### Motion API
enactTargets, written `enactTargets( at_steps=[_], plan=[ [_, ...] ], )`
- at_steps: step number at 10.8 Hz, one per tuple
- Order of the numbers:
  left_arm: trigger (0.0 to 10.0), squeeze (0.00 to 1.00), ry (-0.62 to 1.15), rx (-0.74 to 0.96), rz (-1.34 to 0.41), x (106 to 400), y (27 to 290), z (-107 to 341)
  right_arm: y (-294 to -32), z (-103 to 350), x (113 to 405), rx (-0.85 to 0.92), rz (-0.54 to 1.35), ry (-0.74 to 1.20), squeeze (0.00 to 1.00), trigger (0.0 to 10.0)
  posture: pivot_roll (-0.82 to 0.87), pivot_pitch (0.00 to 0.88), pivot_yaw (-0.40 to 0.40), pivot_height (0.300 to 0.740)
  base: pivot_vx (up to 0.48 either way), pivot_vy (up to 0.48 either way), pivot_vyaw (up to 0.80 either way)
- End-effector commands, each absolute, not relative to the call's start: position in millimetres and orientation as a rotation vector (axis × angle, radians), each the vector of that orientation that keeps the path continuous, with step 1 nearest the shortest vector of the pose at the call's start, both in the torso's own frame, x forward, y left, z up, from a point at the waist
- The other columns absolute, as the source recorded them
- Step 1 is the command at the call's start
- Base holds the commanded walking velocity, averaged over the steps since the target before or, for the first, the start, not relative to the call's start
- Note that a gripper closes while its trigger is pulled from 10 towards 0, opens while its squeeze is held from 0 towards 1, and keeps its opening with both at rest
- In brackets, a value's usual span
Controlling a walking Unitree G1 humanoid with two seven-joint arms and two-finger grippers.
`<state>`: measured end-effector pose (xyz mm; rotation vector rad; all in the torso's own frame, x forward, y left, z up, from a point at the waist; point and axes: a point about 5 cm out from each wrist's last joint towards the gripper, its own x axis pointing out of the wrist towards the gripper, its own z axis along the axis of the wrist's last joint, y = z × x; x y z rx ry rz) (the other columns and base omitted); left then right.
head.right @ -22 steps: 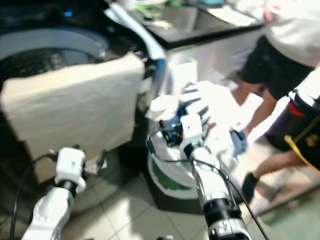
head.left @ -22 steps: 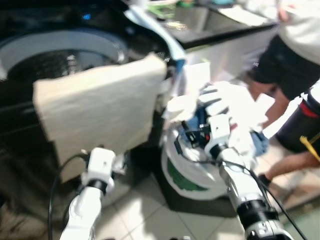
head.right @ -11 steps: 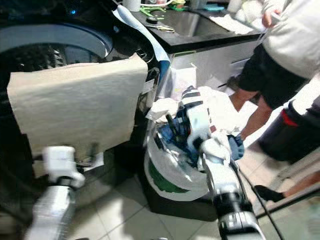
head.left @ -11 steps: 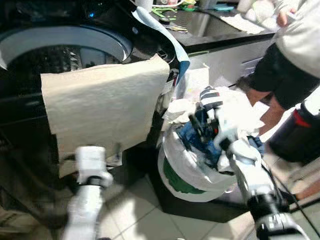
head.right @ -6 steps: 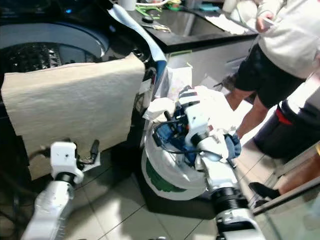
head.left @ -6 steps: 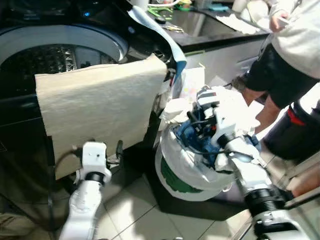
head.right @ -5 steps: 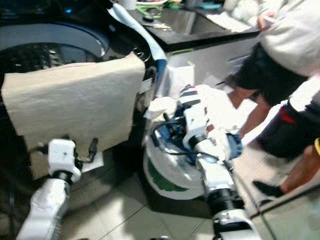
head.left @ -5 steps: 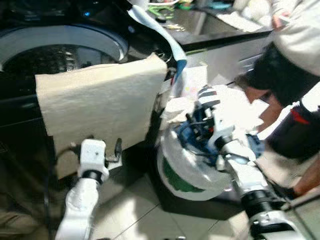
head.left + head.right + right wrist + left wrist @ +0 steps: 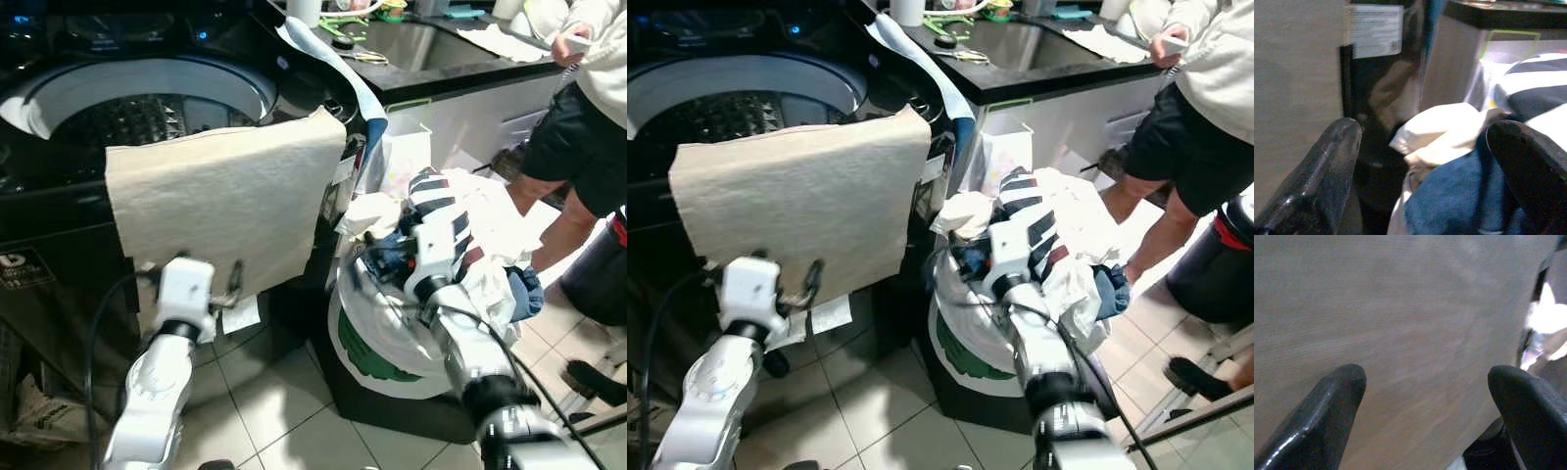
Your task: Clothes washing
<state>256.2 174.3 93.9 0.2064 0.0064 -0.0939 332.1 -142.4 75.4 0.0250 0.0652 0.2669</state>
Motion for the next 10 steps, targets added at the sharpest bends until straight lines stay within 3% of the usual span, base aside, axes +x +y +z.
enactTargets(
  at_steps=[1, 4, 7, 10],
  plan=[
    [10.0, 0.0, -0.017, 0.213, -0.116, 256.5, 171.5, 103.9, -154.4, 78.4, 336.4, 0.057, 0.209, 0.056, 0.0, 10.0, 0.27, 0.0, -0.091, 0.74, 0.0, 0.0, 0.0],
    [10.0, 0.0, 0.008, 0.241, -0.096, 243.2, 185.1, 96.9, -146.9, 86.7, 340.7, 0.042, 0.279, 0.027, 0.0, 10.0, 0.29, 0.0, -0.141, 0.74, 0.0, 0.0, 0.0],
    [10.0, 0.0, 0.034, 0.193, -0.061, 212.5, 209.3, 79.8, -151.4, 65.2, 314.2, 0.003, 0.373, 0.082, 0.0, 10.0, 0.27, 0.0, -0.162, 0.74, 0.0, 0.0, 0.0],
    [10.0, 0.0, 0.073, 0.234, -0.141, 182.0, 204.7, 64.3, -157.9, 61.7, 305.2, 0.011, 0.386, 0.098, 0.0, 10.0, 0.26, 0.0, -0.16, 0.74, 0.0, 0.0, 0.0]
  ],
)
